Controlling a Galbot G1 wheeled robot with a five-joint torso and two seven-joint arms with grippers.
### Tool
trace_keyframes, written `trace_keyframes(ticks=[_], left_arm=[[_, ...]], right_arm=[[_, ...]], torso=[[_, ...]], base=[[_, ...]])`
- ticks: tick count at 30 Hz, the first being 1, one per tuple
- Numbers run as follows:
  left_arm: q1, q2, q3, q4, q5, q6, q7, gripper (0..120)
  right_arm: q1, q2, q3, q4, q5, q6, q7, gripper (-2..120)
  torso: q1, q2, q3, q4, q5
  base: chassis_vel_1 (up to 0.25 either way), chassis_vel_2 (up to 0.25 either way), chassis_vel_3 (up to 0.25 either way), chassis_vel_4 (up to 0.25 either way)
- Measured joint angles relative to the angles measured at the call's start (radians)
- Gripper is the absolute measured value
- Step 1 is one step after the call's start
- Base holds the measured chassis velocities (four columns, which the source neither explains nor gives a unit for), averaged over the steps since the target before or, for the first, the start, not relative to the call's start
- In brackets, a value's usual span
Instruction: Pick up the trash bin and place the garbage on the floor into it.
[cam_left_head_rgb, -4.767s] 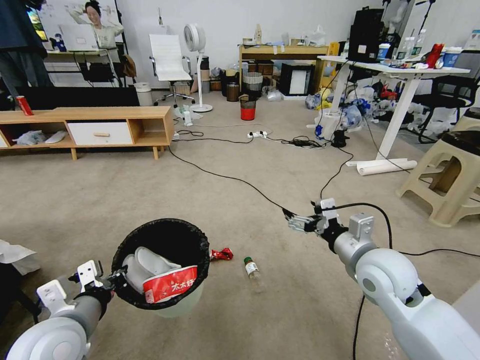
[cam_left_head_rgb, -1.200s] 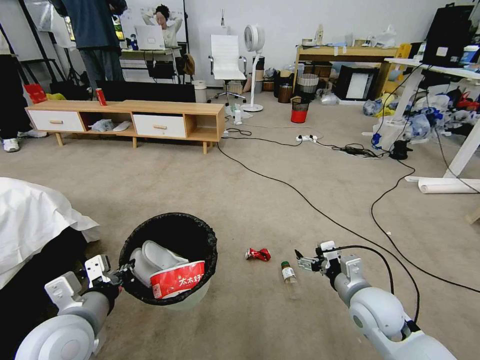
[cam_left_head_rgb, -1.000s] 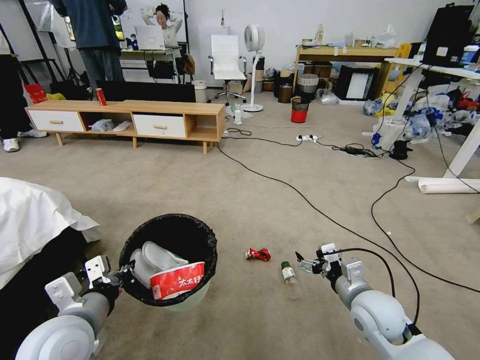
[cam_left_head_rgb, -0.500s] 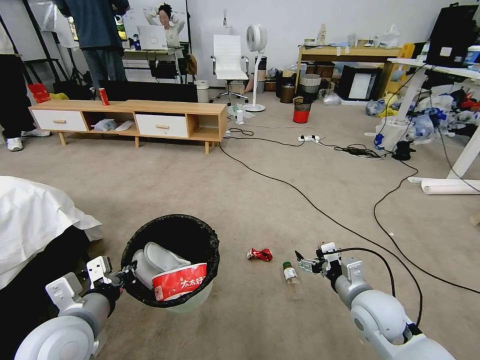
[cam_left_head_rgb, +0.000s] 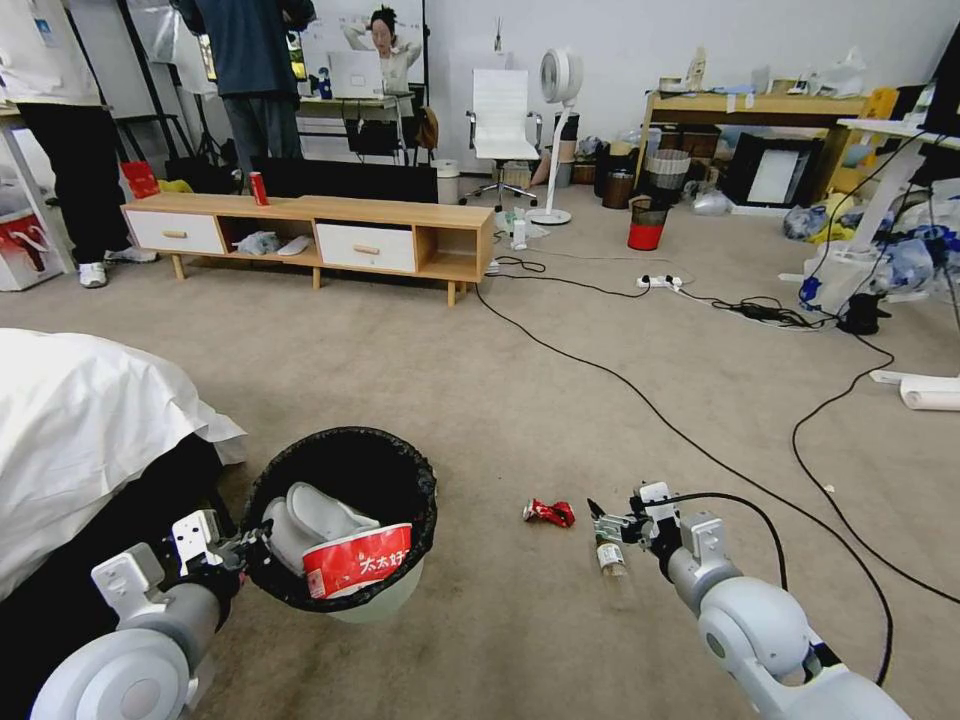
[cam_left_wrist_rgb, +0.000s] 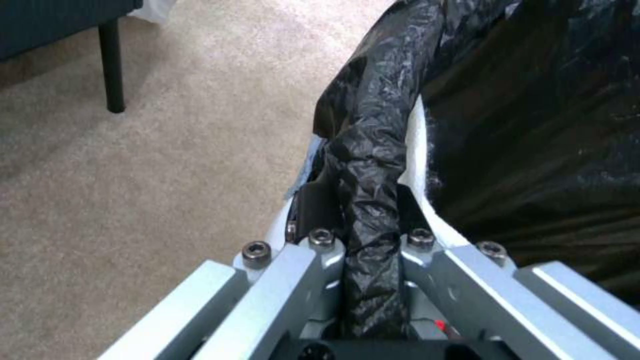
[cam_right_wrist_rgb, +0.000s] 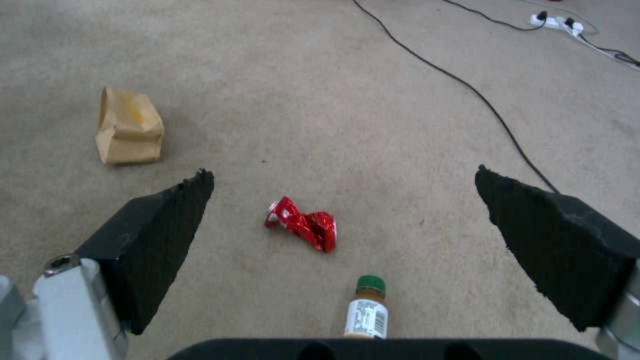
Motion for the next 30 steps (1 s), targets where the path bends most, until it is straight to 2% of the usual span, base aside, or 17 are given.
trace_keyframes(ticks=[30], left_arm=[[-0.002,-0.003,0.006,0.006,0.004,-0.008,0.004,3]], right_arm=[[0.0,0.013,-0.01,-0.009,-0.002,-0.005,0.011,100]], torso=[[0.0,0.0,0.0,0.0003,0.0]], base=[[-0.009,0.008,0.008,-0.01]])
